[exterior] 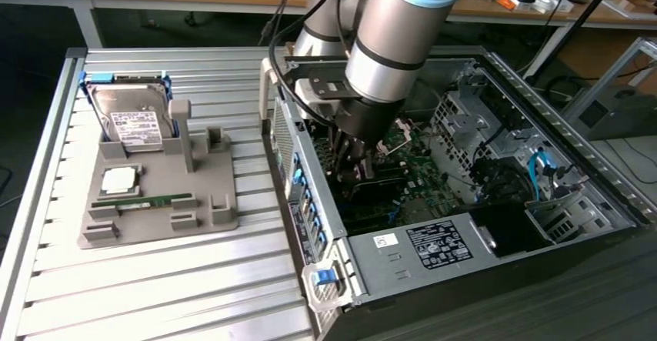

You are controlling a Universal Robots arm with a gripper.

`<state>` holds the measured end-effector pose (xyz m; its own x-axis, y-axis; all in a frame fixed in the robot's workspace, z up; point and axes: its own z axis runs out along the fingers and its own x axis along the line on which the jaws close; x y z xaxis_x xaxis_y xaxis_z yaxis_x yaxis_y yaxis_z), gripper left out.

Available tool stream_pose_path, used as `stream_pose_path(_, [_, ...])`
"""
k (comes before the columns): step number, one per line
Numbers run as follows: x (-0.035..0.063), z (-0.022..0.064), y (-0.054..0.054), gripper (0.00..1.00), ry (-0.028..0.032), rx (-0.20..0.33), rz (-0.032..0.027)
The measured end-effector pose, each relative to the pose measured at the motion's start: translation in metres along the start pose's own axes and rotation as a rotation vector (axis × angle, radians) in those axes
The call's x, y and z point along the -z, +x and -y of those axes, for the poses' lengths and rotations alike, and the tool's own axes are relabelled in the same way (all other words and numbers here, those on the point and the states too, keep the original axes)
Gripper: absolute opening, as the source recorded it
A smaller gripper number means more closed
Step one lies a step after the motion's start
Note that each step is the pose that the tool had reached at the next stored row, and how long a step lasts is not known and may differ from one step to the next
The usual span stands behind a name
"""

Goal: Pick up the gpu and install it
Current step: 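Press down on the gpu until it lock into place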

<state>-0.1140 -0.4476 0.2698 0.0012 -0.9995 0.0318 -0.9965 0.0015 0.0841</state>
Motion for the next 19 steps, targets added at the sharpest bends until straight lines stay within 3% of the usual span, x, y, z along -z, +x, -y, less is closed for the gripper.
stream_pose_path(1, [0.0024, -0.0002, 0.000, 0.11, 0.0010, 0.000, 0.0018])
stream_pose_path(4, [0.0145, -0.0010, 0.001, 0.11, -0.0003, 0.000, -0.0002])
stream_pose_path(6, [0.0153, 0.0013, 0.001, 0.11, 0.0000, 0.000, 0.0030])
stream_pose_path(13, [0.0173, 0.0243, 0.003, 0.11, -0.0005, 0.004, 0.0403])
stream_pose_path(16, [0.0180, 0.0324, 0.003, 0.11, -0.0007, 0.005, 0.0598])
stream_pose_path(19, [0.0185, 0.0392, 0.003, 0.11, -0.0006, 0.006, 0.0719])
